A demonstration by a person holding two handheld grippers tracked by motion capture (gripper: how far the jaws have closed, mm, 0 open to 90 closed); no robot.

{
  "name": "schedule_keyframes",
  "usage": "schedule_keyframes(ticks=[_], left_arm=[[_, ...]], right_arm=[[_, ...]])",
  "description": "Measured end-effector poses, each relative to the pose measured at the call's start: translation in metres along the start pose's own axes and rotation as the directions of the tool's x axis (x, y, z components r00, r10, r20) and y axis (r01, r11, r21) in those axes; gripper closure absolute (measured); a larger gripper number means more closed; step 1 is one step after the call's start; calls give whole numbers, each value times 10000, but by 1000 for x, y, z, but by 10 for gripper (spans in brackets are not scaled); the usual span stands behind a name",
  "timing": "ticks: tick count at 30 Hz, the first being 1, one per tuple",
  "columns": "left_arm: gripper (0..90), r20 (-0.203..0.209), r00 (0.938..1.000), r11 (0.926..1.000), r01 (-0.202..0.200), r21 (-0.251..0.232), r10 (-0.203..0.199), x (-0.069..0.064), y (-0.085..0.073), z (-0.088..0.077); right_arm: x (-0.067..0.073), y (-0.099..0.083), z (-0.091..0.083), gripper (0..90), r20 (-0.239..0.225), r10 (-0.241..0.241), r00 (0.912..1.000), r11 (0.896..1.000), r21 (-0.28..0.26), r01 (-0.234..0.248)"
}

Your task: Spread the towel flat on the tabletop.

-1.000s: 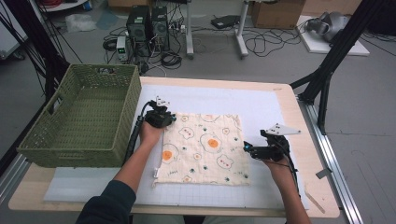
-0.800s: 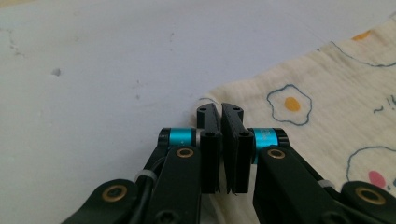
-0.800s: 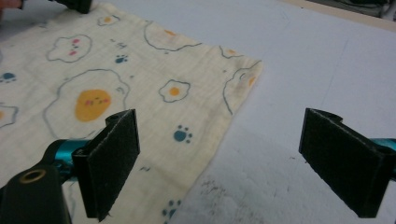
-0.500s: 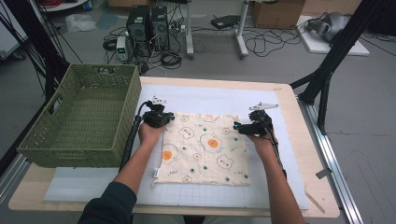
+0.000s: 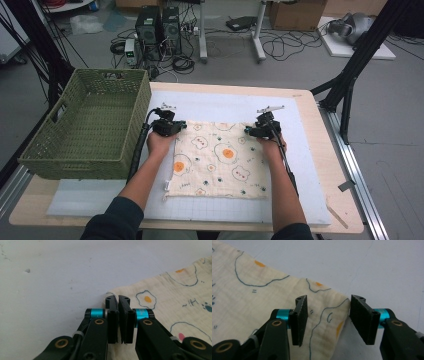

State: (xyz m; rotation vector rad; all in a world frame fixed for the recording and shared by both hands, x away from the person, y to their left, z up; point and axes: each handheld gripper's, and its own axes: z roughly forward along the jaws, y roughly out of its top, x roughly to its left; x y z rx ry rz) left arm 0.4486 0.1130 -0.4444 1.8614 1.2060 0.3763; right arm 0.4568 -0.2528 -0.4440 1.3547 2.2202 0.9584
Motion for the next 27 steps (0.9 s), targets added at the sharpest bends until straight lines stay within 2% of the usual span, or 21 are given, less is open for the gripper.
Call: schedule_keyframes(ticks=[1,2,3,4,5,6,9,10,12,13,14,15,18,19,20,21,22,24,25,26,27], left_arm=[[857,0,10000,10000,0,0,0,0,0,0],[857,14,10000,10000,72,-15,-72,0,0,0],[857,3,10000,10000,89,41,-89,1,0,0],[858,-1,9999,9999,160,17,-160,1,0,1],[860,-1,9999,9999,160,17,-160,1,0,1],[861,-38,9998,9996,204,-210,-204,1,3,-1],[864,-33,9988,9967,480,-660,-483,2,8,-6],[865,-27,9966,9900,817,-1148,-826,4,12,-12],[866,65,9936,9818,1124,-1528,-1128,6,16,-18],[867,65,9936,9818,1124,-1528,-1128,6,16,-18],[867,167,9935,9783,1135,-1730,-1123,5,18,-22],[867,167,9935,9783,1135,-1730,-1123,5,18,-22],[867,236,9957,9809,927,-1711,-900,4,18,-27],[867,296,9980,9857,606,-1574,-566,2,17,-30],[866,352,9987,9870,409,-1553,-359,0,17,-32],[866,352,9987,9870,409,-1553,-359,0,17,-32],[866,367,9993,9875,166,-1565,-110,-2,18,-35],[866,473,9984,9865,-216,-1625,297,-6,18,-40],[866,395,9964,9801,-658,-1870,745,-11,18,-47],[866,395,9964,9801,-658,-1870,745,-11,18,-47],[866,428,9958,9766,-711,-2031,814,-12,17,-50]], right_arm=[[0,0,0,530,0,0,10000,10000,0,0],[1,1,0,646,-55,-126,9999,9999,14,126],[2,1,0,726,-168,-273,9995,9996,19,273],[4,2,0,784,-240,-448,9987,9990,55,449],[4,2,0,784,-240,-448,9987,9990,55,449],[7,4,0,846,-338,-684,9971,9975,123,689],[7,7,-2,859,-53,-922,9957,9957,89,922],[6,9,-5,860,49,-964,9953,9952,-149,965],[5,13,-12,860,252,-905,9956,9934,-691,920],[5,13,-12,860,252,-905,9956,9934,-691,920],[4,17,-19,860,326,-809,9962,9882,-1280,844],[4,19,-22,860,267,-770,9967,9863,-1444,800],[6,19,-27,859,115,-874,9961,9846,-1511,881],[6,18,-29,859,34,-895,9960,9842,-1531,889],[6,17,-31,859,-44,-910,9958,9824,-1641,891],[6,17,-31,859,-44,-910,9958,9824,-1641,891],[7,16,-33,858,-143,-867,9961,9817,-1715,830],[8,13,-41,858,-346,-1075,9936,9799,-1725,1000],[8,12,-44,858,-439,-1073,9933,9793,-1773,979],[8,12,-44,858,-439,-1073,9933,9793,-1773,979],[5,10,-51,858,-627,-1010,9929,9775,-1919,873]])
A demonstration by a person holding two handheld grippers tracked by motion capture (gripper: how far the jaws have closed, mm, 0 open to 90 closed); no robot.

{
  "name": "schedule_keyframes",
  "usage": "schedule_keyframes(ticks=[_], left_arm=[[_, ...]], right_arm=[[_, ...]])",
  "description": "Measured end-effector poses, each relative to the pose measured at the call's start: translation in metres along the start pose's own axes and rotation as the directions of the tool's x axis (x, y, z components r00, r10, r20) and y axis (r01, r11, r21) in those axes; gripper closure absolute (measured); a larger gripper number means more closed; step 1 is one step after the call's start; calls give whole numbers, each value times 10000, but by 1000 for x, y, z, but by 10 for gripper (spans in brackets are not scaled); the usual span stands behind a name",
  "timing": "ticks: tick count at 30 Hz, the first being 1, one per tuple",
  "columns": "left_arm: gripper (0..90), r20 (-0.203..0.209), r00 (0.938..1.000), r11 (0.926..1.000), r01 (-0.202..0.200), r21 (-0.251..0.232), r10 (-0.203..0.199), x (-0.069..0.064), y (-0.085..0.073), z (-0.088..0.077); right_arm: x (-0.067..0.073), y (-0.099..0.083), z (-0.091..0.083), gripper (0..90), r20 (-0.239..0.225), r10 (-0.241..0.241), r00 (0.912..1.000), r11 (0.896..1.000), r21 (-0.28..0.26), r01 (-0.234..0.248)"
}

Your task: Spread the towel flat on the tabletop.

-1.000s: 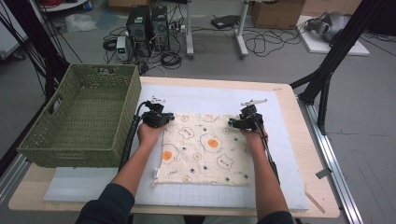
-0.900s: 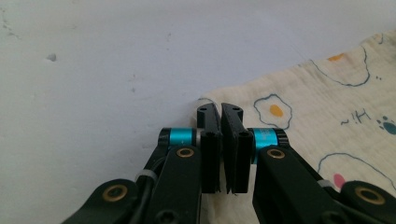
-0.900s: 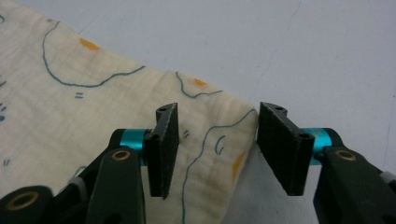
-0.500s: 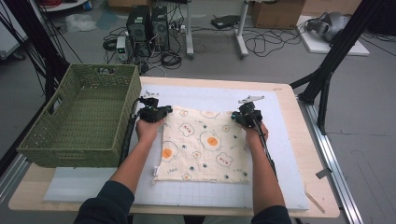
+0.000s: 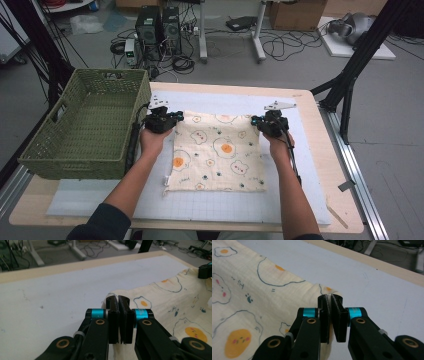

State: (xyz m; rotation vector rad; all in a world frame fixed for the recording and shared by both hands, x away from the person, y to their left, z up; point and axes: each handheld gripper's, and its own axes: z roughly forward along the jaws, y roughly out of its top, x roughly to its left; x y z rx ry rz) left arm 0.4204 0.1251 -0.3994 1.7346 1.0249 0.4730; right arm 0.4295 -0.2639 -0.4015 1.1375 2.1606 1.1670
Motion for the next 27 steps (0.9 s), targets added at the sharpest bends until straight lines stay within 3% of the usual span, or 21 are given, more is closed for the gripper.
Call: schedule_keyframes(ticks=[11,16,20,24,27], left_arm=[[866,812,9959,9985,-375,-397,406,-18,-13,-31],[866,1071,9929,9984,-483,-302,513,-25,-21,-45],[866,1218,9903,9974,-634,-334,670,-31,-25,-53],[866,1431,9862,9964,-801,-295,835,-38,-34,-60],[866,1552,9839,9960,-863,-241,891,-42,-40,-64]], right_arm=[[14,-9,-32,857,-298,-335,9990,9991,-283,326],[24,-17,-45,855,-480,-613,9970,9981,-47,611],[30,-21,-53,855,-514,-723,9961,9972,-202,713],[39,-35,-65,855,-555,-941,9940,9954,-221,930],[43,-44,-72,854,-626,-855,9944,9960,-326,836]])
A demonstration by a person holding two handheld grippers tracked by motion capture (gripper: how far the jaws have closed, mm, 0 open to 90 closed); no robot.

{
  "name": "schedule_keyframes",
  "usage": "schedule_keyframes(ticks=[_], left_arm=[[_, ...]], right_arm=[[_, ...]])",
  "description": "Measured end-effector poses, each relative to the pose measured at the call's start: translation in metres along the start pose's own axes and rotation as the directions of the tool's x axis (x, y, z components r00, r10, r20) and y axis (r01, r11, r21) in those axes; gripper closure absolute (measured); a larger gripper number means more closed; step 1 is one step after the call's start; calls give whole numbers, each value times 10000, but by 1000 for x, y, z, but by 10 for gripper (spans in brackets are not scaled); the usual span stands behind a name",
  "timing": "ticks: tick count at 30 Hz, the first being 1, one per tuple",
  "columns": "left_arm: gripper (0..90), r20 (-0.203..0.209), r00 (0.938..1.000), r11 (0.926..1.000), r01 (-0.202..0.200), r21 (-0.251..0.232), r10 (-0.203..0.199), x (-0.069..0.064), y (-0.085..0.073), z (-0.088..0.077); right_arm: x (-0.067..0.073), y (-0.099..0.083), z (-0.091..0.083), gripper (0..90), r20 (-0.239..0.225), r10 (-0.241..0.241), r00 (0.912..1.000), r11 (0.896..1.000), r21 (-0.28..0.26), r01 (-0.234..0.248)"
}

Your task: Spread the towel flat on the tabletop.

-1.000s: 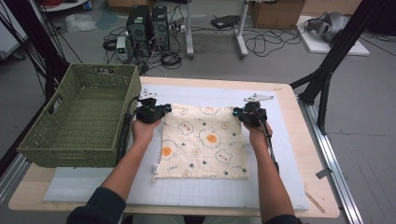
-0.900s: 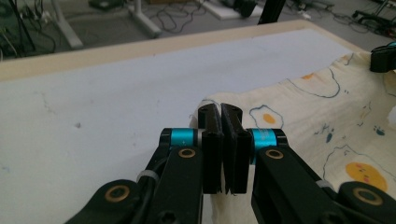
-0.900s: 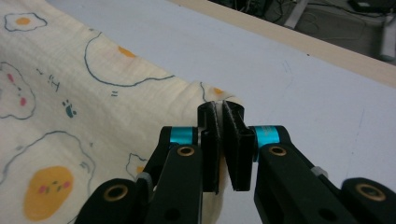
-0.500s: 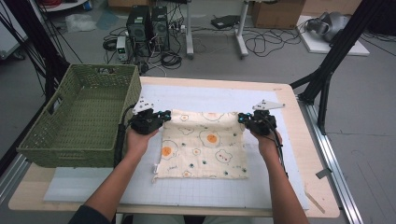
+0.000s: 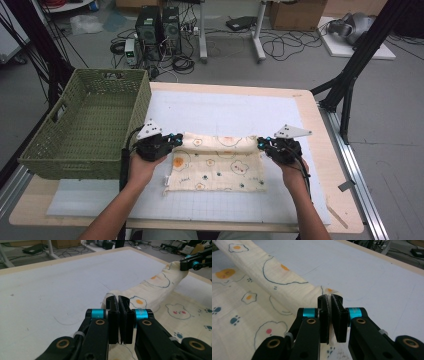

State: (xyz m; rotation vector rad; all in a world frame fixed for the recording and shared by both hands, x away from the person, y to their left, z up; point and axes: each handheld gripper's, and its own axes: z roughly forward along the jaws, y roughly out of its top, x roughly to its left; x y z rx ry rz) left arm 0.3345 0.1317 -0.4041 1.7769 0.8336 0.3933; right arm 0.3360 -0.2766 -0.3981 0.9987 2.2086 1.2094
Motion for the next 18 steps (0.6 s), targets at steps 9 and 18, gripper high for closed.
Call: schedule_keyframes(ticks=[9,18], left_arm=[[866,191,9997,9999,125,33,-125,-6,-14,-10],[864,414,9991,9992,-47,391,31,-13,-26,-14]], right_arm=[[16,-17,-11,853,-178,-198,9996,9998,-4,198],[24,-34,-20,852,-491,-187,9986,9998,47,189]])
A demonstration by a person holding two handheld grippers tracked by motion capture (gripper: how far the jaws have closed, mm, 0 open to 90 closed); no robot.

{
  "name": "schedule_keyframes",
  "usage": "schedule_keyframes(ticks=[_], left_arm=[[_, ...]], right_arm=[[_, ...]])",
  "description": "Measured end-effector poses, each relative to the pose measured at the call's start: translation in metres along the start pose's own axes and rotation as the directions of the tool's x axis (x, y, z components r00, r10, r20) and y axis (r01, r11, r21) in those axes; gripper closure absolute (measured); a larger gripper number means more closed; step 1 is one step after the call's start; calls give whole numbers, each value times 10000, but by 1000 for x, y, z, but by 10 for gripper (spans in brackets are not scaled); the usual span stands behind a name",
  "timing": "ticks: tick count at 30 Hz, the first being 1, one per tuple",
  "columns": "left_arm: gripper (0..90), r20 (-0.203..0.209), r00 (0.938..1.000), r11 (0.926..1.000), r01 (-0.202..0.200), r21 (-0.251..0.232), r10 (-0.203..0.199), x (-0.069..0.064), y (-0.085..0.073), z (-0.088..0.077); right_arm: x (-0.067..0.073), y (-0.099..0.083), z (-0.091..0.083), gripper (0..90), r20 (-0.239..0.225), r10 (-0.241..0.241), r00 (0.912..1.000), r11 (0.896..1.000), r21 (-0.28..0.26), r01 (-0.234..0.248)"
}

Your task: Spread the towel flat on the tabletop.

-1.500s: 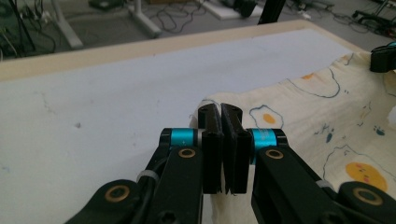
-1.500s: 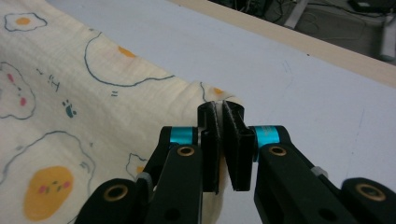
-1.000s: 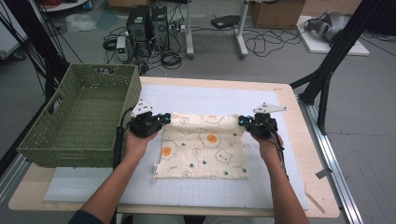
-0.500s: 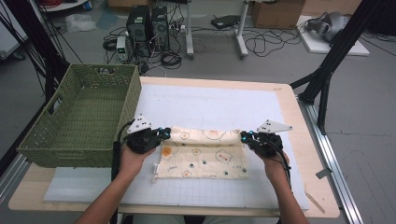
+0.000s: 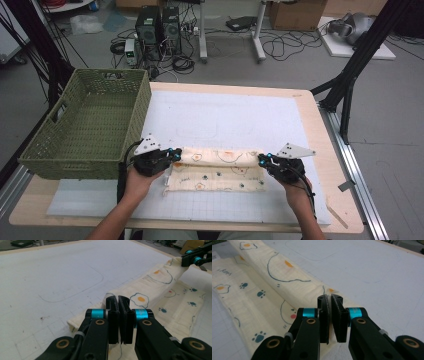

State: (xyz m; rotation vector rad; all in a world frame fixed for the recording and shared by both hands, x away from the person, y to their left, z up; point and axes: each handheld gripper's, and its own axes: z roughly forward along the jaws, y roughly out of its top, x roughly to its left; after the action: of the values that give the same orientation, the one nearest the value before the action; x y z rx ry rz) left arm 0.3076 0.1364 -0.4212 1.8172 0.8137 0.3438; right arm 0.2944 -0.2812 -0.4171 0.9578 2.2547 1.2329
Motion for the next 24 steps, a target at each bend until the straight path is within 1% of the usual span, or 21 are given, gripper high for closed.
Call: schedule_keyframes(ticks=[4,6,7,8,10,11,12,14,16,17,18,19,20,21,24], left_arm=[[860,142,9999,10000,46,84,-47,0,-5,-3],[860,136,9999,9998,17,178,-20,-1,-7,-3],[860,195,9998,9998,77,189,-81,-1,-9,-4],[860,241,9997,9997,47,244,-53,-1,-10,-4],[859,297,9995,9993,73,372,-85,-2,-12,-4],[858,297,9995,9993,73,372,-85,-2,-12,-4],[854,287,9995,9990,79,448,-92,-2,-14,-4],[849,327,9994,9988,93,471,-109,-1,-14,-4],[795,342,9991,9992,232,319,-243,0,-13,-5],[680,195,9987,9989,459,135,-461,2,-11,-6],[640,195,9987,9989,459,135,-461,2,-11,-6],[640,167,9984,9985,550,-30,-549,3,-11,-8],[591,112,9977,9972,672,-323,-669,5,-8,-11],[577,112,9977,9972,672,-323,-669,5,-8,-11],[558,-42,9974,9958,716,-576,-720,9,-6,-15]], right_arm=[[2,-3,-1,850,-110,-99,9999,9999,70,100],[3,-4,-2,850,-161,-68,9998,9999,104,69],[3,-4,-2,850,-222,-72,9997,9999,128,75],[3,-4,-2,850,-222,-72,9997,9999,128,75],[5,-6,0,850,-333,-101,9994,9994,340,112],[5,-6,0,850,-333,-101,9994,9994,340,112],[6,-8,1,847,-382,-177,9991,9987,461,195],[6,-8,1,844,-406,-233,9989,9986,472,252],[7,-9,0,820,-441,-231,9988,9982,535,255],[6,-10,-2,786,-336,-297,9990,9978,588,317],[6,-10,-2,786,-336,-297,9990,9978,588,317],[5,-11,-4,768,-357,-221,9991,9981,563,241],[2,-12,-8,753,-291,-140,9995,9989,441,153],[1,-13,-10,749,-237,-61,9997,9992,393,71],[-2,-13,-14,732,-188,13,9998,9997,256,-9]])
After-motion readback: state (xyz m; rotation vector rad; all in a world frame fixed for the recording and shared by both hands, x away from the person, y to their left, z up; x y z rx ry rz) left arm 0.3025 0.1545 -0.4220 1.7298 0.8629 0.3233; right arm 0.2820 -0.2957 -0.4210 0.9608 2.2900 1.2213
